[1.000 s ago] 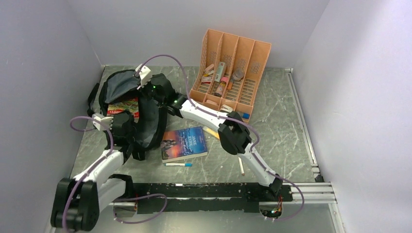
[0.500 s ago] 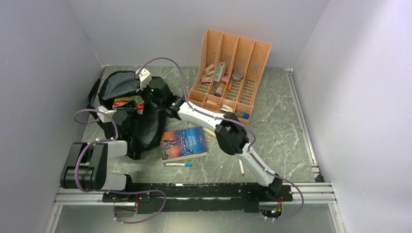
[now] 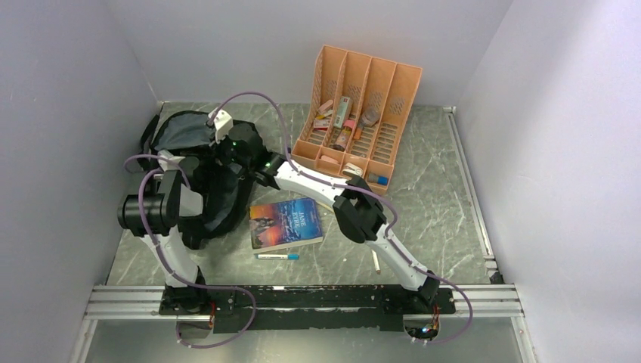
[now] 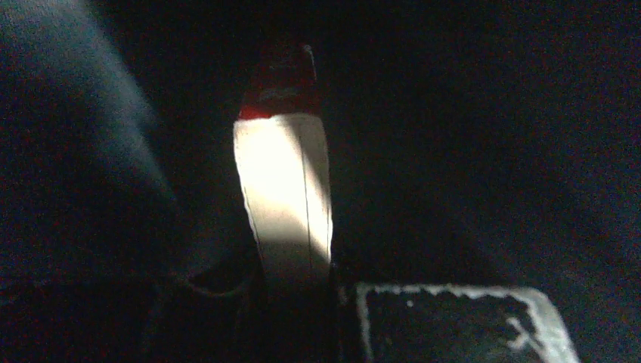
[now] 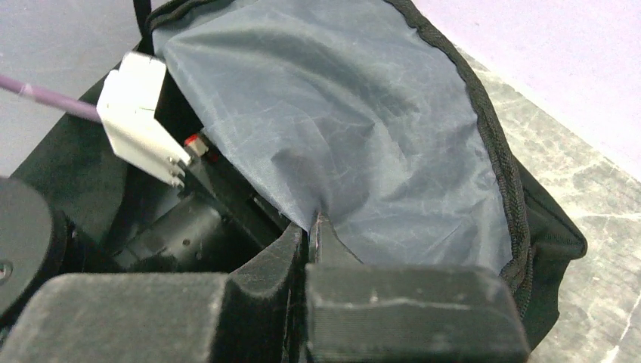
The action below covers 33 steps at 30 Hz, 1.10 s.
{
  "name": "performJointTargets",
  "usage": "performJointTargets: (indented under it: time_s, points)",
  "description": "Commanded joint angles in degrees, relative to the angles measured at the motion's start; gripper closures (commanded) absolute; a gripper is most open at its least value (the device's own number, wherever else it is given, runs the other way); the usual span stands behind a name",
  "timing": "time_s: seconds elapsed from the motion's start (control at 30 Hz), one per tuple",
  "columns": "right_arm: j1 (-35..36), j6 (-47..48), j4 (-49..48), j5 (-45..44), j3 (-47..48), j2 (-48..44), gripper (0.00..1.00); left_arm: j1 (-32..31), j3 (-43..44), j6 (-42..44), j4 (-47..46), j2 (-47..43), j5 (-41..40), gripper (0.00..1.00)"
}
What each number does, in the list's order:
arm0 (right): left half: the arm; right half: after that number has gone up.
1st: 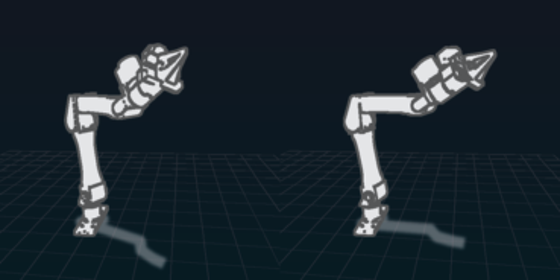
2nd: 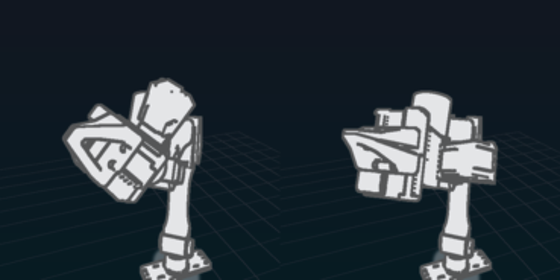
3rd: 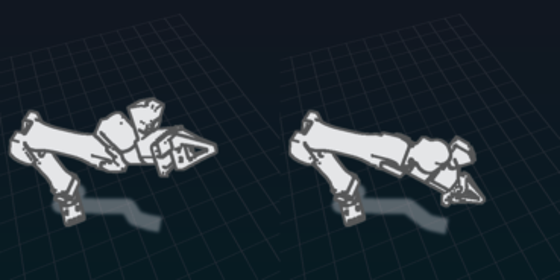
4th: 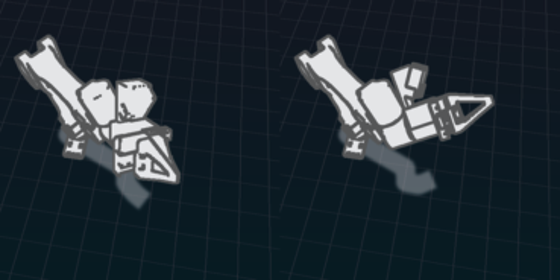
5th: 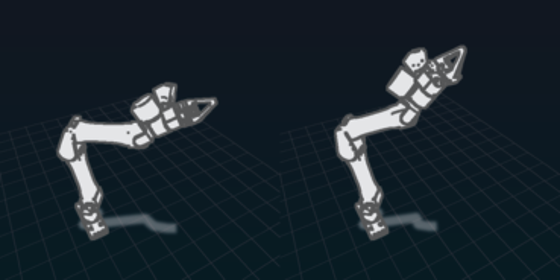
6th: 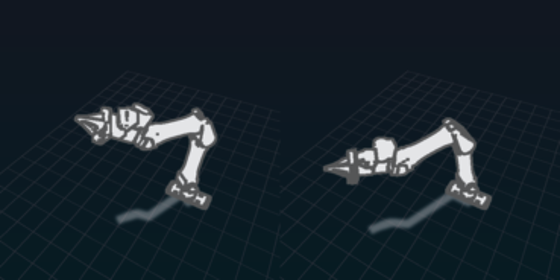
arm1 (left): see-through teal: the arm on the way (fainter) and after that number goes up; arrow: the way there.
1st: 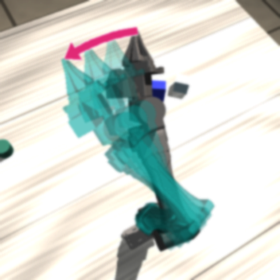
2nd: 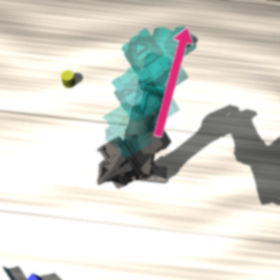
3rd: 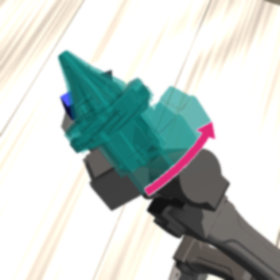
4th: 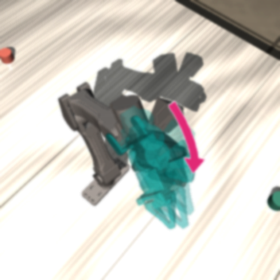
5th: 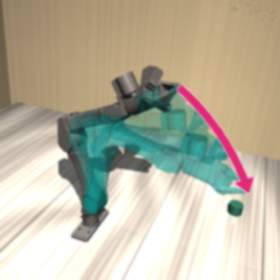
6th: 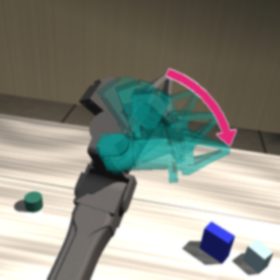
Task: Pack the student bag
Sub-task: Place the book in the student bag.
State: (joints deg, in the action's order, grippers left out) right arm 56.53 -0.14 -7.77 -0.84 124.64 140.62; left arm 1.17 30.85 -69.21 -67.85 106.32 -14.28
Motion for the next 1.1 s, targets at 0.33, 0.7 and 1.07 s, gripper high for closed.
performJointTargets:
  time_s: [0.33, 0.7, 1.07]
  points:
    - [1.07, -1.9, -2.83, 2.15, 1.02, 0.82, 1.0, 4.54, 9.81, 3.48, 6.91, 2.87, 8.06, 0.67]
    - [0.91, -1.16, -1.42, 1.81, 3.83, 2.61, 1.0, 4.55, 10.91, 4.91, 34.98, -11.67, 5.06, 0.02]
    - [0.09, 2.9, -3.22, 4.92, 4.98, 5.89, 1.0, 4.54, 12.59, 9.32, 65.75, -30.92, 1.6, 0.03]
